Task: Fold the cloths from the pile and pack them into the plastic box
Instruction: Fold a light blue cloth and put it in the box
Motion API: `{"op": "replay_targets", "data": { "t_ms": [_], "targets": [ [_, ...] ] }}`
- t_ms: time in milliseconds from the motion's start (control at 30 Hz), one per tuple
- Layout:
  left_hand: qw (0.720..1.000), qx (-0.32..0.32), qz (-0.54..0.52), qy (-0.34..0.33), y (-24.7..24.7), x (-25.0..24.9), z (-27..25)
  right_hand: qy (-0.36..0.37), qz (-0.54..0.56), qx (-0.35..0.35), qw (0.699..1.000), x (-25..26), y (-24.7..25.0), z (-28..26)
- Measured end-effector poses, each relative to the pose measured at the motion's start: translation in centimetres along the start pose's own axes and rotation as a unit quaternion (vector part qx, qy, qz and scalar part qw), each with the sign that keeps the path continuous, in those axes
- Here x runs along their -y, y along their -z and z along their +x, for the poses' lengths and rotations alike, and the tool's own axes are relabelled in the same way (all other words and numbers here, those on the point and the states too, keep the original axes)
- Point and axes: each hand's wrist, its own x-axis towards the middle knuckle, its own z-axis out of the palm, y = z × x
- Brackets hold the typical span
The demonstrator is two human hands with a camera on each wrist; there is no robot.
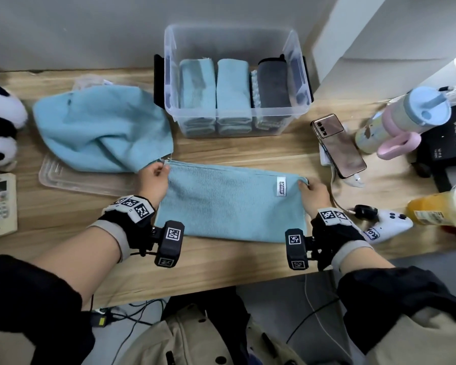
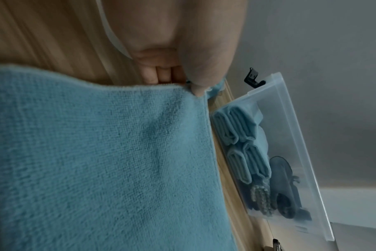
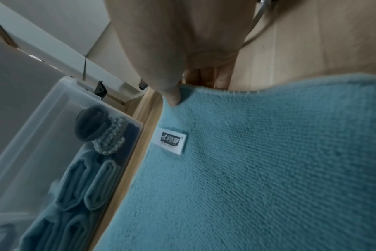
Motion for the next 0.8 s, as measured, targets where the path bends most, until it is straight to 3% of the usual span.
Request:
{"op": "replay_targets", "data": {
  "t_ms": [267, 433, 800],
  "targets": [
    [0.991, -0.013, 0.130, 0.024, -0.7, 0.1, 0.9, -0.005, -0.086, -0.019, 0.996, 1.3, -0.2, 0.9],
    [0.987, -0.015, 0.156, 0.046, -0.6, 0.1, 1.2, -0.022, -0.107, -0.037, 0.993, 1.8, -0.5, 1.2],
    [0.980, -0.031, 0.178, 0.080, -1.1, -1.2, 0.9, -0.070, -0.060, -0.077, 0.993, 2.4, -0.9, 0.3]
  ]
}}
